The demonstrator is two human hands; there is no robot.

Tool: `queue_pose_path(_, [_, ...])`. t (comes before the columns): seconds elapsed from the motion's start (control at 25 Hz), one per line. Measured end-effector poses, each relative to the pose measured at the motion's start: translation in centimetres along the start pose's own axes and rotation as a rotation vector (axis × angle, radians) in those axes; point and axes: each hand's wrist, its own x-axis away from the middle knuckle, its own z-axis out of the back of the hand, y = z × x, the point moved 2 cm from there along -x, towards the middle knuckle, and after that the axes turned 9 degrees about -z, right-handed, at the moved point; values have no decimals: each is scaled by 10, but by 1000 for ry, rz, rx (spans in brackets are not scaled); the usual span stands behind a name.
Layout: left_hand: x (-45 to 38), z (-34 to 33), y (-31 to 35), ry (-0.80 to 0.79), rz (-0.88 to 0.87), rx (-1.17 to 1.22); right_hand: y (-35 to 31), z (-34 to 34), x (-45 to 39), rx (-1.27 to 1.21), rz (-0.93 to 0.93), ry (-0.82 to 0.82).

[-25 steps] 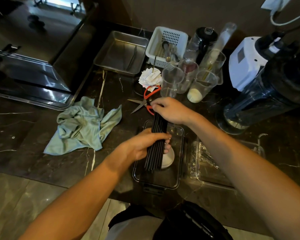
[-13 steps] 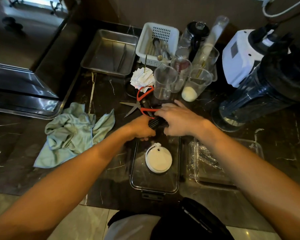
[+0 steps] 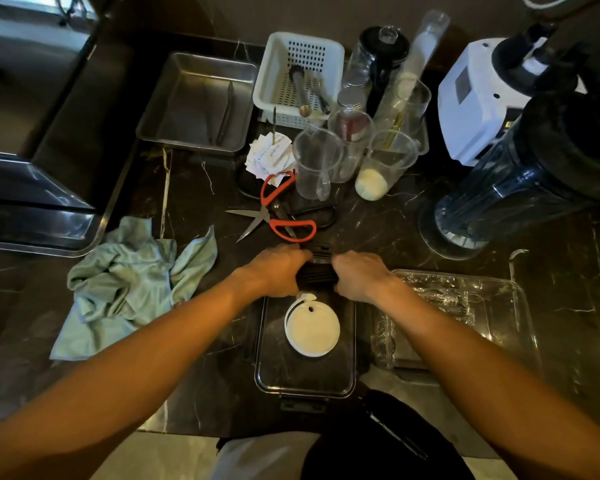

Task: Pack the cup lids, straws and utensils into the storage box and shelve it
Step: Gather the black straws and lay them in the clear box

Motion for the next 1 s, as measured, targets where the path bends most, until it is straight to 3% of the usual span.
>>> queue_pose_path(0.4, [1,-13,-4,65,-11,-246,-1,-4,4,62,46,27])
queue_pose_path(0.68, [3,-11,-4,-32,-55,-262,2,-7,9,33,25,10])
queue_pose_path(1.0, [6,-10,-4,-2,-56,-237,3,-10,15,15,34,83])
